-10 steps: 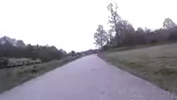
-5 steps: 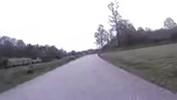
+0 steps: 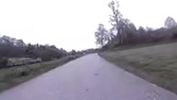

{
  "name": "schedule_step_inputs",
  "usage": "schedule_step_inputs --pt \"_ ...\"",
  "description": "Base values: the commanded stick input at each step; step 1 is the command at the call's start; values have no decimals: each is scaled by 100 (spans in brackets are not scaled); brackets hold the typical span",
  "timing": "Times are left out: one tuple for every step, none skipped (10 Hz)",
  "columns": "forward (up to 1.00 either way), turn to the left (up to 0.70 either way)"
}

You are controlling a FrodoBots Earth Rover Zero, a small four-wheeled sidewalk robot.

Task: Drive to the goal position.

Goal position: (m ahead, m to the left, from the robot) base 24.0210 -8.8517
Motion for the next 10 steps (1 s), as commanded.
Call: schedule_step_inputs --pt "100 0" --pt "100 0" --pt "100 0" --pt "100 0" --pt "100 0" --pt "100 0" --pt "100 0" --pt "100 -31" --pt "100 0" --pt "100 0"
